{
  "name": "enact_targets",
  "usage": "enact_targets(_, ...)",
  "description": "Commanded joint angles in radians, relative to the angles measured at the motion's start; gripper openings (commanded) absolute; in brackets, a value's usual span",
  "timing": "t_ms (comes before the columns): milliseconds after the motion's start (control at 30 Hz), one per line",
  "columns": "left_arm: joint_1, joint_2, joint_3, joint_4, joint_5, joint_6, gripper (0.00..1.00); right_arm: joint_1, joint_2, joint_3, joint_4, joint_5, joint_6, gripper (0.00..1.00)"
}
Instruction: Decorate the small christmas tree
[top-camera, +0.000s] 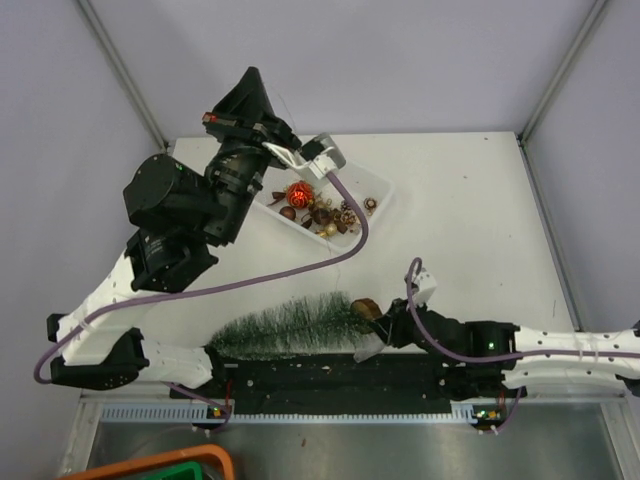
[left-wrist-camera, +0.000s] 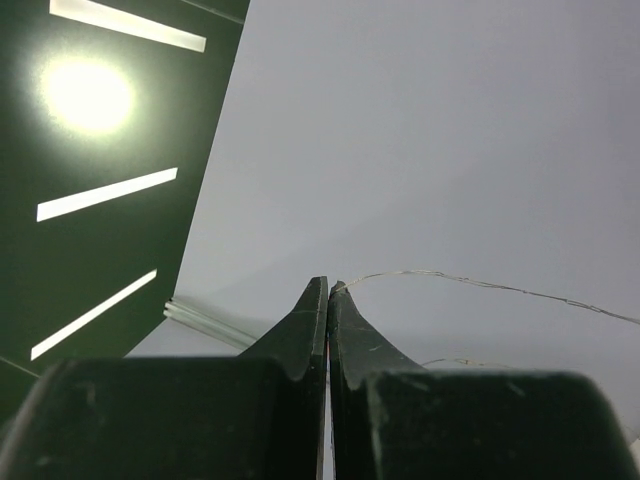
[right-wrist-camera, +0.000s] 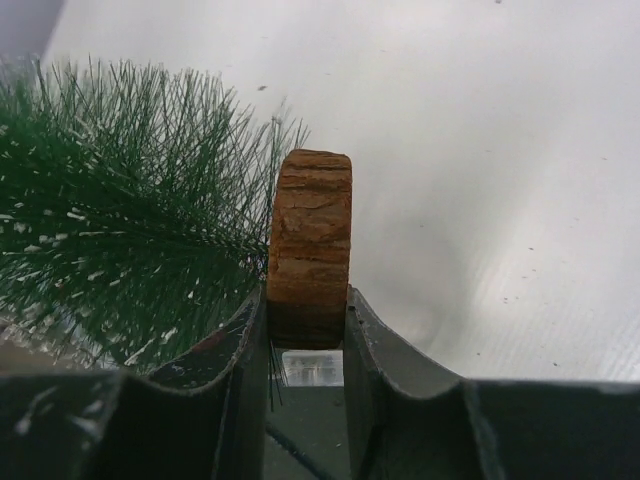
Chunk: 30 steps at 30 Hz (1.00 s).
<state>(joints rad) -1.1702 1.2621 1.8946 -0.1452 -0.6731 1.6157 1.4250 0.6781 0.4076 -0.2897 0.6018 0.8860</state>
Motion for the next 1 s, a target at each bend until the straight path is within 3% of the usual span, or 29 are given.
enact_targets(0,0.073,0.034,0.070,0.004,0.062,-0.042,0.00,0.014,-0.129,-0.009,0.132,-0.148,-0.053,0.00)
enact_targets(200,0.141,0.132,0.147,-0.010,0.144,-0.063,0.00,0.015,-0.137,-0.007,0.123,-0.194,-0.056,0.00)
enact_targets(400,0.161,0.250,0.288,-0.036,0.178,-0.073,0.00,0.017,-0.055,0.017,0.083,-0.131,-0.035,0.00)
enact_targets(567,0.164,0.275,0.301,-0.063,0.198,-0.057,0.00,0.015,0.017,0.040,0.038,-0.067,-0.001,0.00)
enact_targets(767,0.150,0.250,0.281,-0.105,0.179,-0.073,0.00,0.014,-0.001,0.121,-0.251,0.142,0.118,0.00)
enact_targets(867,0.150,0.221,0.253,-0.106,0.170,-0.079,0.00,0.014,-0.084,0.190,-0.448,0.234,0.183,0.00)
enact_targets(967,0.152,0.198,0.224,-0.105,0.165,-0.080,0.00,0.011,-0.193,0.229,-0.532,0.256,0.169,0.00)
